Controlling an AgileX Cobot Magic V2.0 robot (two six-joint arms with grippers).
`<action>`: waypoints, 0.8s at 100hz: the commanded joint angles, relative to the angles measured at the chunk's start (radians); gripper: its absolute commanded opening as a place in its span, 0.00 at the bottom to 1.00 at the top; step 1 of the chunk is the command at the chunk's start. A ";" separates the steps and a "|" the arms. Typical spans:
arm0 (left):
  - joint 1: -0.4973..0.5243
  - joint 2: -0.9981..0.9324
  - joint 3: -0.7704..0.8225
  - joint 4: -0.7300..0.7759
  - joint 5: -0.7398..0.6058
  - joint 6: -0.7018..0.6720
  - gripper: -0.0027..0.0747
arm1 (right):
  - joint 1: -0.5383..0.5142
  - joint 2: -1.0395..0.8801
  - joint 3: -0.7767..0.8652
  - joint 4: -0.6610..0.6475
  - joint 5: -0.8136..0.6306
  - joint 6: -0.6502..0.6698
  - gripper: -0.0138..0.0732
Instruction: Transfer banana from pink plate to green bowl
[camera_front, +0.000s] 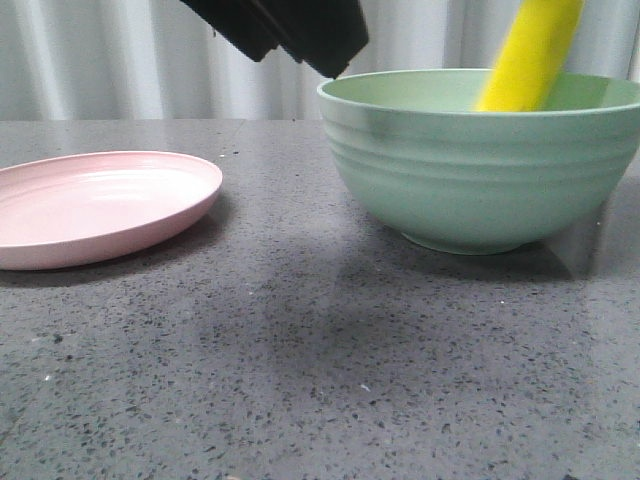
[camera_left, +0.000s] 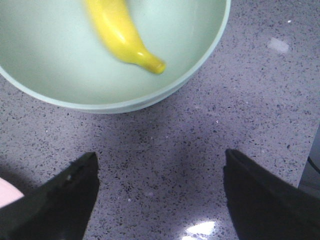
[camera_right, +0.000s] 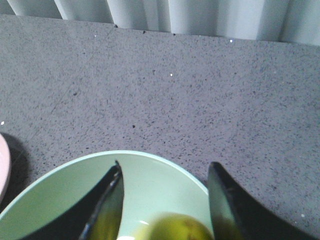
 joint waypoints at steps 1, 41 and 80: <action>-0.006 -0.035 -0.027 -0.019 -0.050 -0.008 0.65 | -0.006 -0.025 -0.033 -0.004 -0.073 -0.007 0.52; -0.006 -0.035 -0.027 -0.011 -0.058 -0.008 0.64 | -0.006 -0.063 -0.033 -0.049 -0.063 -0.007 0.52; -0.006 -0.035 -0.027 -0.009 -0.027 -0.044 0.01 | -0.006 -0.246 -0.015 -0.103 0.195 -0.007 0.08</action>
